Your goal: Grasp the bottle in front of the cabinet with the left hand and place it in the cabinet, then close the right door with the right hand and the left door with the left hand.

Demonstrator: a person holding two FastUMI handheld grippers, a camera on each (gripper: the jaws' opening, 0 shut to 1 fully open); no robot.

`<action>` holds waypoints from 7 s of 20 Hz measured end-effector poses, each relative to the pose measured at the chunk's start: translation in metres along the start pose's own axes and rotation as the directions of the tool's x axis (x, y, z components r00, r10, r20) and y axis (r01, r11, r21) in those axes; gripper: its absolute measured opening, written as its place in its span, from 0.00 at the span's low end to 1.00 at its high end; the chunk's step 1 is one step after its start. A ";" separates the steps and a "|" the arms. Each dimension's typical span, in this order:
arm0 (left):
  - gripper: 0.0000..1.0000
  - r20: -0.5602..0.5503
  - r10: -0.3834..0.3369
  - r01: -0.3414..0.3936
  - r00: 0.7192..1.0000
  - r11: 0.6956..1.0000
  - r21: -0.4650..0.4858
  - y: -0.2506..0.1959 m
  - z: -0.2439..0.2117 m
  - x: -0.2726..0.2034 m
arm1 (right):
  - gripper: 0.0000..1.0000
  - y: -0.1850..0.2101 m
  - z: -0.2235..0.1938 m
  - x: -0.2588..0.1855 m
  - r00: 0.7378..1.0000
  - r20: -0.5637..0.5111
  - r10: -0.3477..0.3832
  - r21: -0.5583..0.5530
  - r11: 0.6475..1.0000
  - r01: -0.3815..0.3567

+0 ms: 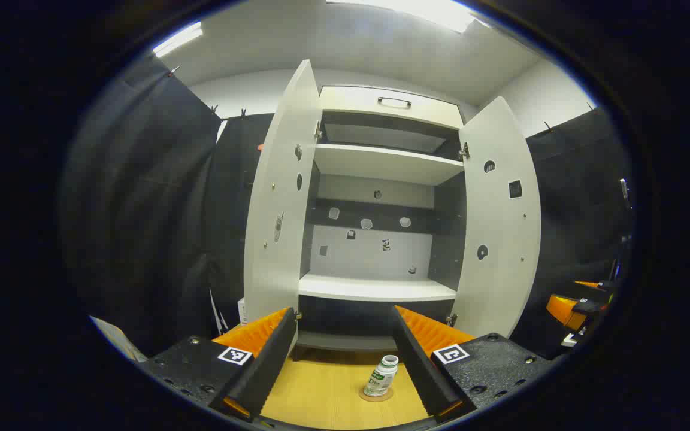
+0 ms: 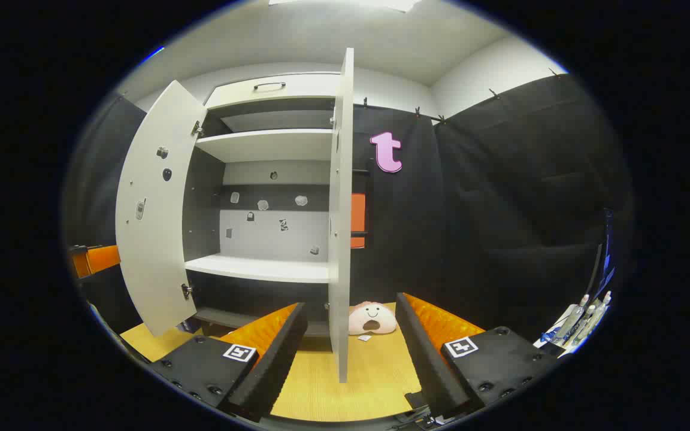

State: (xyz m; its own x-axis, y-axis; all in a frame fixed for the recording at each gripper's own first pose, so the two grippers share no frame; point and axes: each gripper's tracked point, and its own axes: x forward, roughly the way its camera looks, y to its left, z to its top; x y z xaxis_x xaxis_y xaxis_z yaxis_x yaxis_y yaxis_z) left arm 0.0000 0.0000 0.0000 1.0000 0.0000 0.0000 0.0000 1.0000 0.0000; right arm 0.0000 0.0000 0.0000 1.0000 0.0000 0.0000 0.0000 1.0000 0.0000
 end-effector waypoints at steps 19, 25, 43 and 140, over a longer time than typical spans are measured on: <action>0.95 -0.022 -0.025 0.026 0.999 1.000 0.012 0.005 0.002 0.013 | 0.98 0.040 0.008 0.011 0.998 -0.009 0.056 -0.014 0.998 -0.056; 0.97 -0.051 -0.071 0.067 0.996 0.995 -0.070 -0.014 -0.022 0.021 | 0.98 0.034 0.005 0.005 0.999 -0.018 0.044 -0.046 0.998 -0.044; 0.96 -0.394 -0.251 0.214 0.884 0.967 -0.138 -0.111 -0.223 0.089 | 0.98 -0.005 0.002 -0.008 0.999 -0.052 -0.006 -0.072 0.997 0.002; 0.94 -0.056 -0.009 0.009 0.998 1.000 0.008 0.053 0.089 0.102 | 0.98 -0.075 -0.009 0.101 0.997 -0.082 0.011 -0.024 1.000 -0.013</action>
State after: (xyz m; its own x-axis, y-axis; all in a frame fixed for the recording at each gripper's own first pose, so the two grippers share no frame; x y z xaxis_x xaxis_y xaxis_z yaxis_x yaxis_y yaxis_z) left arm 0.1015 0.0525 0.0887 0.9984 -0.0089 -0.0561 0.0094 0.9999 0.0084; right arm 0.1006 -0.0754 -0.0086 0.9966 0.0112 -0.0818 -0.0131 0.9996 -0.0236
